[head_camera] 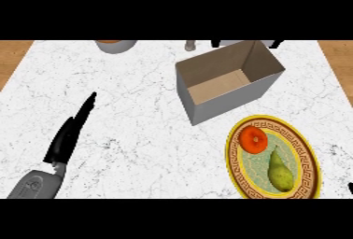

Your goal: Pick the pear from the plate and place it in the cardboard box

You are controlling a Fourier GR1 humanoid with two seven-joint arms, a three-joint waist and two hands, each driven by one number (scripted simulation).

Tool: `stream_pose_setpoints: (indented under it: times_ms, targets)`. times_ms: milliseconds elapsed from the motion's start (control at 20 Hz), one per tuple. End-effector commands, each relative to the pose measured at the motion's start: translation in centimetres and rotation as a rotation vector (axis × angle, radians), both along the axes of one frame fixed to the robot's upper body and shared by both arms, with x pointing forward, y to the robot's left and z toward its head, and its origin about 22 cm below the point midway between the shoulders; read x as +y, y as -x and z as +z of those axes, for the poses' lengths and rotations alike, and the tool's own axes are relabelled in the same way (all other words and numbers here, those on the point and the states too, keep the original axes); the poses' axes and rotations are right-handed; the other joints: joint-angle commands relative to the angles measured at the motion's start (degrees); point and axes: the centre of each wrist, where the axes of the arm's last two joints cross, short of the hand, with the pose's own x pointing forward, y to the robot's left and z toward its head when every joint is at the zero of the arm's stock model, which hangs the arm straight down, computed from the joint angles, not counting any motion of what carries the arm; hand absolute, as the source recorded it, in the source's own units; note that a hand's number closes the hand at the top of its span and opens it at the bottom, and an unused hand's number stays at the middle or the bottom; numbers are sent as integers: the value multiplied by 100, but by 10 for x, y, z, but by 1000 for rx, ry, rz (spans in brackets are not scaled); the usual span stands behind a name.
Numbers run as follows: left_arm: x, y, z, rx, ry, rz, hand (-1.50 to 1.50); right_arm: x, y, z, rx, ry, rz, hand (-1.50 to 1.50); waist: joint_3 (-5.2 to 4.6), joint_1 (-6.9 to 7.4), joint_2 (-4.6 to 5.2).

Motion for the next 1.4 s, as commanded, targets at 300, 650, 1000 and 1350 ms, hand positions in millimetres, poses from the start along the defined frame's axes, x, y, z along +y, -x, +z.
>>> stream_pose_setpoints:
  times_ms: [300, 650, 1000, 1350]
  targets:
    - [17, 7, -11, 9, 18, 6, 0, 42, -52, -29, 55, 64, 53, -150, 11, -132, -44]
    - [29, -3, 6, 8, 5, 32, 0, 27, -67, -14, -7, 146, 63, -150, 12, -147, -47]
    - [3, -3, 1, -1, 0, 30, 0, 37, -83, -38, 85, 117, 83, -150, 13, -143, -47]
    - [28, -6, -10, -1, 8, 20, 0, 30, -89, -54, 96, 134, 69, -150, 11, -158, -44]
